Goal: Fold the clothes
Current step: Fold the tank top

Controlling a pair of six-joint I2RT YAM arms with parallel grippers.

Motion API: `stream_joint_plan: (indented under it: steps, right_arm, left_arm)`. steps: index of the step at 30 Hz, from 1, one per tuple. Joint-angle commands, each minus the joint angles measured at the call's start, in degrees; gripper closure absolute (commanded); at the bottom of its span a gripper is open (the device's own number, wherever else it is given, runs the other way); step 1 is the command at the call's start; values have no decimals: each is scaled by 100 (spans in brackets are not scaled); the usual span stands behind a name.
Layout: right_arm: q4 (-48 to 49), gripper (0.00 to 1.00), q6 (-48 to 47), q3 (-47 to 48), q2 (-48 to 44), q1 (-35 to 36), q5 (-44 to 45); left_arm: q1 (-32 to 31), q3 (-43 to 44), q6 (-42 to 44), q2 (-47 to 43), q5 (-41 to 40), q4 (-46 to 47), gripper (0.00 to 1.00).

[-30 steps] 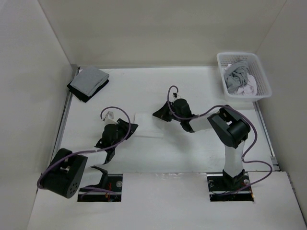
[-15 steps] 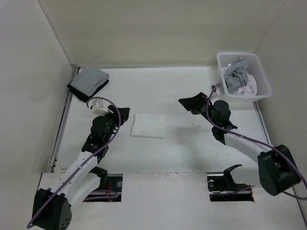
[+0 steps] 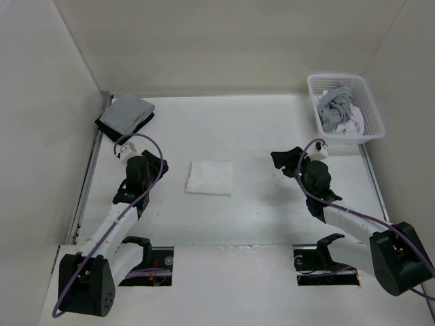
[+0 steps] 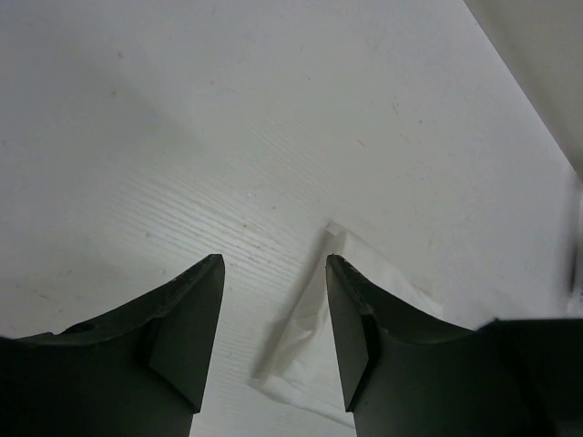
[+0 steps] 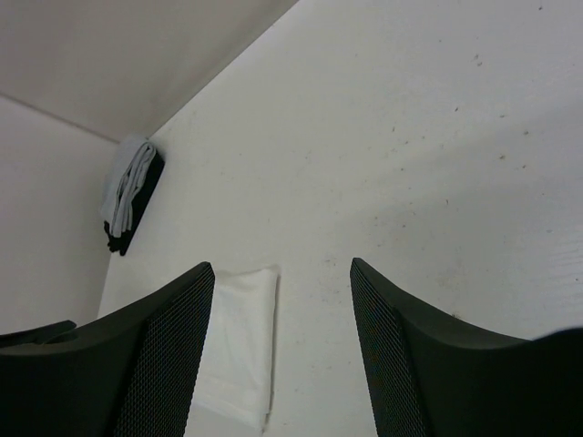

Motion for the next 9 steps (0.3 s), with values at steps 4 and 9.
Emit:
stream_joint_plan:
  steps: [4,9]
  right_arm:
    - [332,34,-146,116,80,6,253]
    - [297,34,-146,152,124,6,252]
  left_arm:
    - [188,25,128,-153,-74,138,54]
    - [65,34,251,84,-48,156,49]
